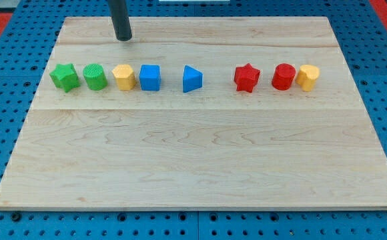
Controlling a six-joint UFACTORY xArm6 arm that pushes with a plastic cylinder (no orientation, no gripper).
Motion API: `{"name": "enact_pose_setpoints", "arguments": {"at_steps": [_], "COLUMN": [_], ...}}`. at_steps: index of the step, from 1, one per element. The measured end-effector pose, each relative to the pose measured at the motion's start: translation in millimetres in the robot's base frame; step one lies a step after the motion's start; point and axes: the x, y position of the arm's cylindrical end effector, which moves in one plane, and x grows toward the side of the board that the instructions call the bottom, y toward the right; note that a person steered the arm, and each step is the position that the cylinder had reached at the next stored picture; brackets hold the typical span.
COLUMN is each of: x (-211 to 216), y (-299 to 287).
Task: Push the green star into the green circle
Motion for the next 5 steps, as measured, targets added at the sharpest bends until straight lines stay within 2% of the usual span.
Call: {"name": "enact_pose_setpoints", "arguments": {"at_steps": [1,2,3,5], "x": [-23,21,47,47], "y": [-33,-100,-120,-120]}}
